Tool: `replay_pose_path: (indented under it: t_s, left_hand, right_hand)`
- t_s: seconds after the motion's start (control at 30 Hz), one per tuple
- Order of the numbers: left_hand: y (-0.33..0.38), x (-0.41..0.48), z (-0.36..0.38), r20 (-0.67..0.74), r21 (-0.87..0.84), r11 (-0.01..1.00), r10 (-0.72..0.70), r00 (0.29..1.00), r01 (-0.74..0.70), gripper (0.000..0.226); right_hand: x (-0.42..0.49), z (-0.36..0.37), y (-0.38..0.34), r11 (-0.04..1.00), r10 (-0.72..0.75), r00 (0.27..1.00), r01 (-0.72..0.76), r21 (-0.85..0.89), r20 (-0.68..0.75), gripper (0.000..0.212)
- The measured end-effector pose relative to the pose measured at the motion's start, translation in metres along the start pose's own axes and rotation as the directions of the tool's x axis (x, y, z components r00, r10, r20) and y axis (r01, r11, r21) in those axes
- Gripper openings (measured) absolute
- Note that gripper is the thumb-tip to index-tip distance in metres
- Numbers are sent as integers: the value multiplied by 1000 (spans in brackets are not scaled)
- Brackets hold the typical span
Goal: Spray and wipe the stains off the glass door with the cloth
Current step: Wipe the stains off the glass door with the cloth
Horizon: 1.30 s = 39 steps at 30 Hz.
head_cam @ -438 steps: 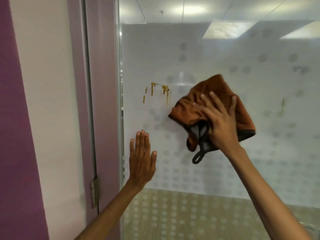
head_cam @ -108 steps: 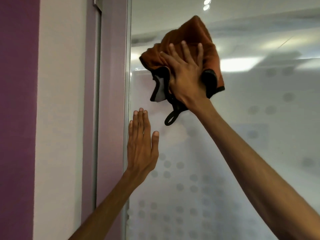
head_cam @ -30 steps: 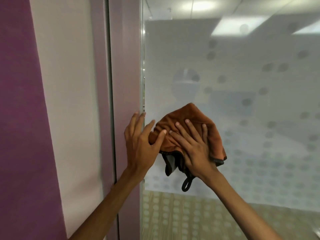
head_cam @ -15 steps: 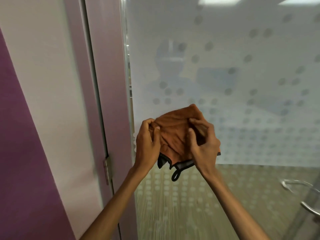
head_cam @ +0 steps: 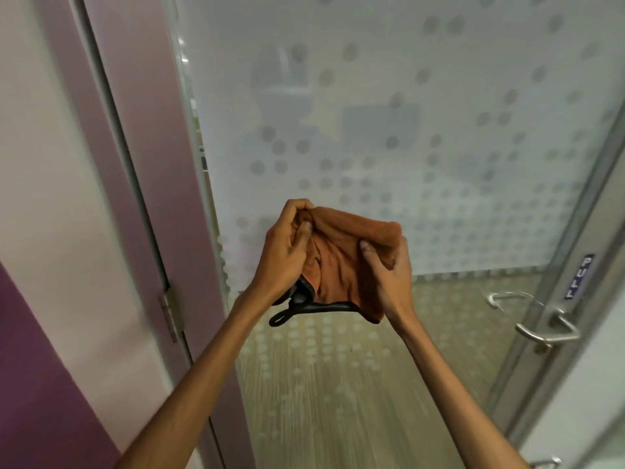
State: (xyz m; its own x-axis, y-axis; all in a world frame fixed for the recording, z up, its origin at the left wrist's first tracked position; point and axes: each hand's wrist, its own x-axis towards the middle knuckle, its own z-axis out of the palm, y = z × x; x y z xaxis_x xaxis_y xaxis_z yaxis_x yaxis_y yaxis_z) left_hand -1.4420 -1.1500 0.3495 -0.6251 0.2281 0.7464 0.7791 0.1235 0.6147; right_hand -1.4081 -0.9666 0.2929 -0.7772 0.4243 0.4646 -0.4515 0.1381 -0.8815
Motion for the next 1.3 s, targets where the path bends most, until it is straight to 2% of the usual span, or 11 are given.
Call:
replay_pose_path:
  t_s: [0.07,0.17,0.27,0.4,0.53,0.77,0.87,0.97,1.1,1.2,1.3]
  left_hand:
    - [1,0,9,47,-3,1000,-5,999,5,14]
    - [1,-4,26,79,-39,998,-47,996,51,19]
    - [1,-5,39,173,-64,968,-228,958,242,36]
    - [-3,-13,52,444,-72,719,-598,668,692,121]
    - [-14,-27,71,503,-4,662,-646,574,749,114]
    - [-17,-37,111,346,-288,536,-714,608,793,90]
    - [-10,-45,141,265,-276,651,-656,707,707,63]
    - [-1,-49,167,228,-192,780,-555,800,596,48]
    - [10,-48,196,355,-219,703,-589,726,677,68]
    - [25,-48,220,440,-205,621,-632,638,756,103]
    - [47,-51,249,533,-100,669,-589,608,736,137]
  right_hand:
    - [-1,-9,0,996,63,997,-66,64,54,24]
    - [-2,-26,1,990,115,993,-114,81,-14,28]
    - [-4,-43,2,991,110,990,-103,83,-89,27]
    - [-6,-60,3,984,164,977,-152,94,-134,31]
    - [-12,-74,2,978,200,971,-189,91,-130,26]
    - [-28,-117,-8,942,330,911,-303,140,-248,57]
    - [-33,-141,-11,911,411,864,-379,161,-292,54]
    - [-39,-172,-12,898,440,841,-405,174,-314,33]
    - [-49,-213,-17,880,475,839,-452,146,-267,35]
    - [-55,-246,-19,870,492,839,-475,131,-231,79]
    - [-63,-288,-21,865,502,840,-483,139,-207,109]
